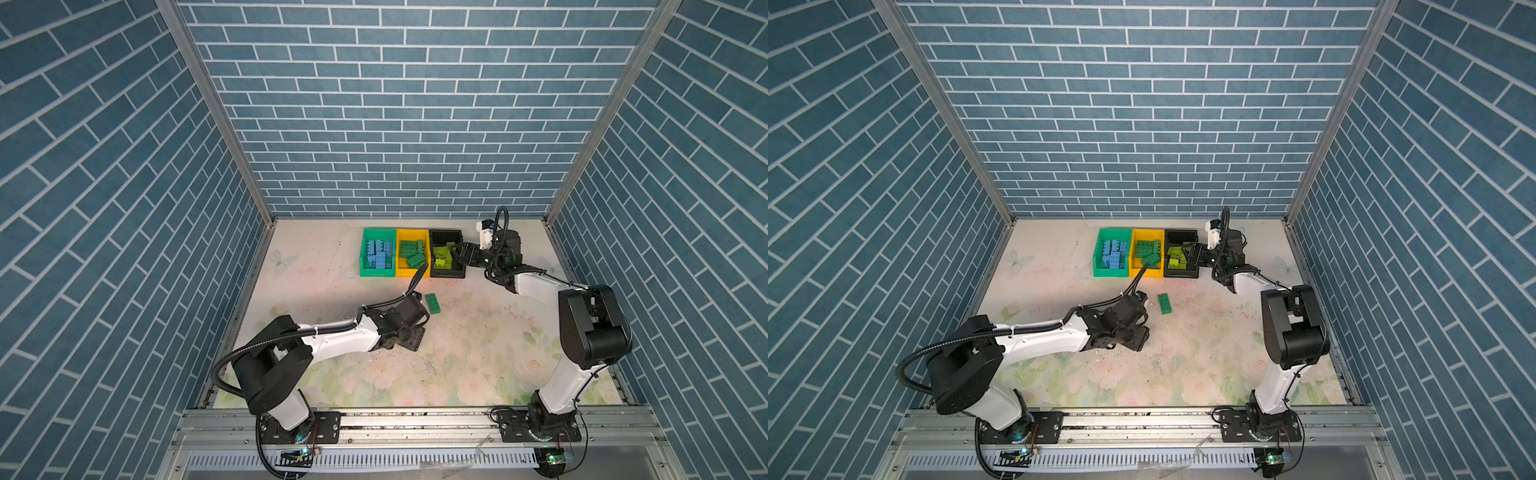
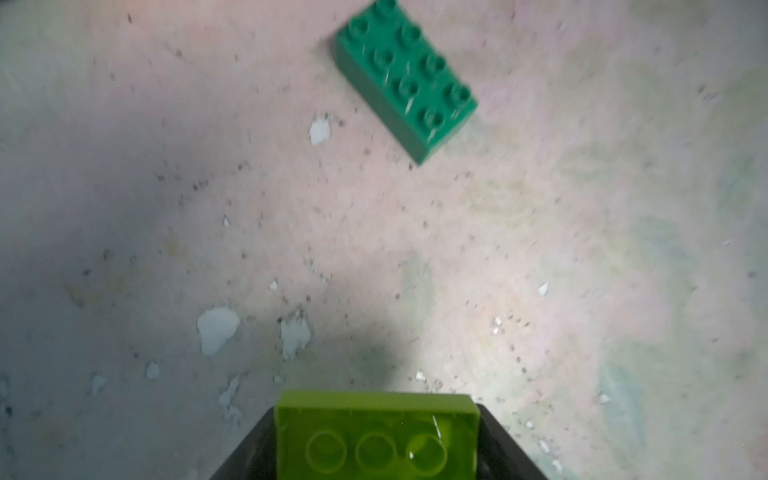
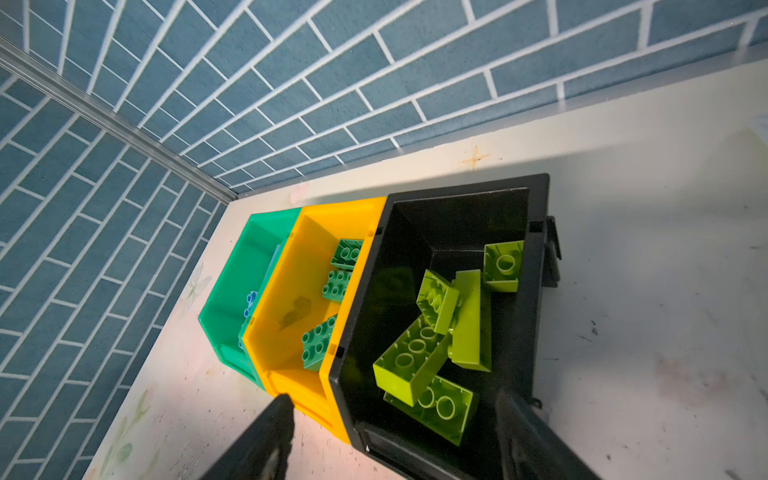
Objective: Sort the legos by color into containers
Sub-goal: 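Carry lime brick into black bin with left while right reaches dark green brick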
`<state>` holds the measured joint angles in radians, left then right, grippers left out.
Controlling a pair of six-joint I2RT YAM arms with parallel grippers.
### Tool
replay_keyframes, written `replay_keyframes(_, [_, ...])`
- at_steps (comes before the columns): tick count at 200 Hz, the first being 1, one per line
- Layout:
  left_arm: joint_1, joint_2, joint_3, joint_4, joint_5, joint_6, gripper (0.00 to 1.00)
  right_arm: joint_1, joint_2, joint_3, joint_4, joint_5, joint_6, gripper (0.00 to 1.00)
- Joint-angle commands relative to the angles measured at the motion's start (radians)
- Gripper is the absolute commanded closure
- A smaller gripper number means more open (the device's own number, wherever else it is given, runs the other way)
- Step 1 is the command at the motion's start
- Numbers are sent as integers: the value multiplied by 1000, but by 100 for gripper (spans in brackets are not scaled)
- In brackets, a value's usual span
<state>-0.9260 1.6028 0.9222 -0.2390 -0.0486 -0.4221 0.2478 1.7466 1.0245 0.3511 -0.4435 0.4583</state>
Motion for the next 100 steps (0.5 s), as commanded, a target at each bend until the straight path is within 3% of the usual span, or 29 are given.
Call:
replay_keyframes(1, [49, -13, 71, 63, 45, 56, 41, -4, -58, -50, -8, 12, -37, 23])
replay_keyframes(51, [124, 58, 252, 120, 99, 129, 40, -3, -172, -184, -26, -9, -47, 24])
replay_keyframes(100, [148, 218, 470, 124, 123, 188, 41, 5, -315, -323, -54, -6, -25, 24])
